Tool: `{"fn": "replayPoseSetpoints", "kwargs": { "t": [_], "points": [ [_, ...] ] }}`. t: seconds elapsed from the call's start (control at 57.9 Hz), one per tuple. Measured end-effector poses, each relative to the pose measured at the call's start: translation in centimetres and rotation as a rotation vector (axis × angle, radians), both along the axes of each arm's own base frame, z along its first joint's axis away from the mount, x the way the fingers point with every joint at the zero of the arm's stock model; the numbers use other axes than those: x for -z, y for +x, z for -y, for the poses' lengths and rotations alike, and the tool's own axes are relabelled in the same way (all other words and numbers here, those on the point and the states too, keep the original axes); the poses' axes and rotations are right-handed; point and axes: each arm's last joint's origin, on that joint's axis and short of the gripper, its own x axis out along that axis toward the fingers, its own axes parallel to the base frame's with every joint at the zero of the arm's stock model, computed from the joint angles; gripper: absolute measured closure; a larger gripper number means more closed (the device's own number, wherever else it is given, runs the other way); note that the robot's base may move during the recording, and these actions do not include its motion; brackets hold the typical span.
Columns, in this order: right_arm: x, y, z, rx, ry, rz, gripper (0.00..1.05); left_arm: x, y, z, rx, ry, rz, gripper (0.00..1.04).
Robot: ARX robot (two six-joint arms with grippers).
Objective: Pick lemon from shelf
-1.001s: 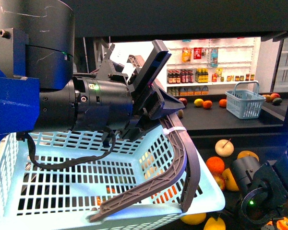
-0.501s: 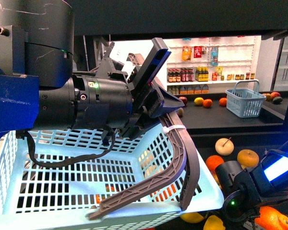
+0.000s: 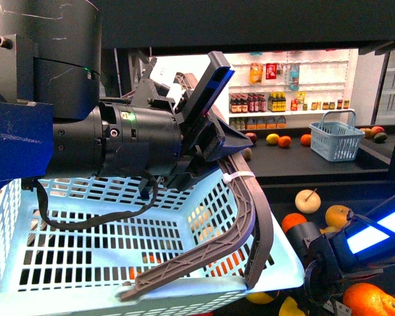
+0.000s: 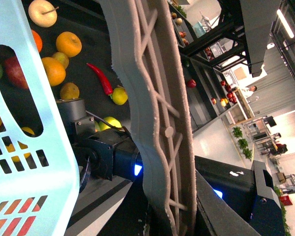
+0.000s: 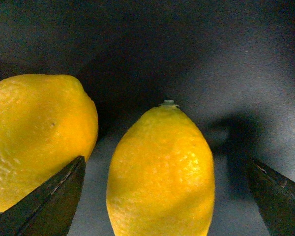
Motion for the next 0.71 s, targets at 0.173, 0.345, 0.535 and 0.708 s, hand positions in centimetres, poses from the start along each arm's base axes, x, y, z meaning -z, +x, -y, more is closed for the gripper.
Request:
{"fn": "replayPoseSetpoints", "kwargs": {
  "t": [0.173,0.345,0.535,0.708],
  "points": [
    [0.3,-0.2,-0.2,-0.014,0.005,-0.008,0.31,0.0,0.0,0.0,0.000,0.000,0.000,0.93],
    [0.2,-0.6,0.5,-0.006,-0.008,-0.003,0.52,0.0,0.0,0.0,0.000,0.000,0.000,0.93],
    [-2.5,-1.6,3.8,0.017,-0.071,0.060,0.55,0.0,0.0,0.0,0.000,0.000,0.000,0.93],
    [-10.1,-3.0,8.6,0.023,-0.105,0.195,0.55,0.0,0.0,0.0,0.000,0.000,0.000,0.93]
  ]
}}
